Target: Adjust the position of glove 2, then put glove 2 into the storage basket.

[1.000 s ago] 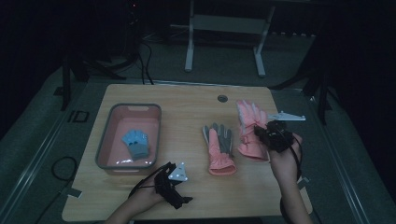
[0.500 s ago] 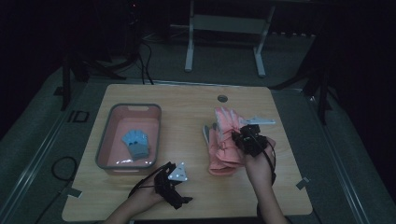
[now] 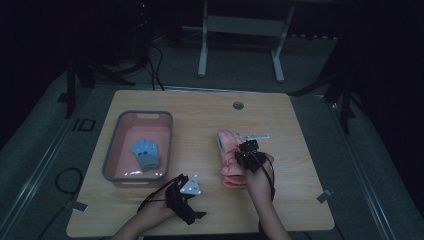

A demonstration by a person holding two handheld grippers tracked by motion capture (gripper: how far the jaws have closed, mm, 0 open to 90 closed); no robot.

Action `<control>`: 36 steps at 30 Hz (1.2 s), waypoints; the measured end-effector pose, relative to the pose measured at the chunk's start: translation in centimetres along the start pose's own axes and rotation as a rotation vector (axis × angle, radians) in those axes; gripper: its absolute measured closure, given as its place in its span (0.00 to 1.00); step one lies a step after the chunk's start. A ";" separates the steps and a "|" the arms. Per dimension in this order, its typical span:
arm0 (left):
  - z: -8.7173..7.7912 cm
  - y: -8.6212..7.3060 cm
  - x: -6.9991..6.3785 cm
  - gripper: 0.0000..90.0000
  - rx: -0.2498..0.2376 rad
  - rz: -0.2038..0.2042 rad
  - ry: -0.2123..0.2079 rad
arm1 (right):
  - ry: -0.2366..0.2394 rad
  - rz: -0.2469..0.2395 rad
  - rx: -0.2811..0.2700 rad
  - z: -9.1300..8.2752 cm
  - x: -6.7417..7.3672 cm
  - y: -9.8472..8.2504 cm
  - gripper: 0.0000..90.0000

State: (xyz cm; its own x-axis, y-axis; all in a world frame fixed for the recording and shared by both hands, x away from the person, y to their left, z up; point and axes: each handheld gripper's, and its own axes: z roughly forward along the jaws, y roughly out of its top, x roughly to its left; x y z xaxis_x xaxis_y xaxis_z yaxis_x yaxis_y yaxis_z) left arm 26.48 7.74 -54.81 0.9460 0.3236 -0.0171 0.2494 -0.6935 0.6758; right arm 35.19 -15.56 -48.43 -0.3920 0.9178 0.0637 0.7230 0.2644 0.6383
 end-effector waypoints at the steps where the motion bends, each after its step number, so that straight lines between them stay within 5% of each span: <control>1: 0.0 0.0 0.0 0.02 0.001 -0.001 -0.003 | 0.002 0.002 -0.003 0.1 0.0 -0.1 0.99; 8: 0.1 0.0 -0.1 0.02 0.002 -0.011 -0.005 | 0.042 -0.031 -0.035 -0.8 -0.5 0.0 0.88; 19: 0.2 0.2 0.2 0.02 -0.040 -0.093 -0.019 | 0.148 -0.128 -0.099 -3.1 -2.3 0.5 0.24; 22: 0.0 0.5 0.2 0.02 -0.047 -0.116 -0.004 | 0.183 -0.130 -0.105 -3.3 -3.2 0.2 0.15; 26: -0.3 1.2 0.0 0.02 -0.049 -0.129 0.025 | 0.217 -0.104 -0.126 -3.6 -4.6 -0.3 0.15; 33: -1.0 2.5 -0.4 0.02 -0.038 -0.129 0.056 | 0.150 -0.225 -0.156 -4.1 -6.1 -1.1 0.16; 36: -1.5 3.3 -0.2 0.02 -0.063 -0.152 0.082 | 0.162 -0.200 -0.157 -5.0 -6.9 -1.1 0.16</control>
State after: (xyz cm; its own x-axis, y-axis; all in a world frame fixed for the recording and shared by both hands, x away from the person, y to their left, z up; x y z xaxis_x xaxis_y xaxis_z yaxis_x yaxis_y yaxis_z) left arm 26.84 6.35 -51.51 0.8778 0.4748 -0.0640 0.3723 -0.5919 0.7149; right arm 34.28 -23.67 -45.78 -0.6126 0.7895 0.0381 0.5301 0.3747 0.7607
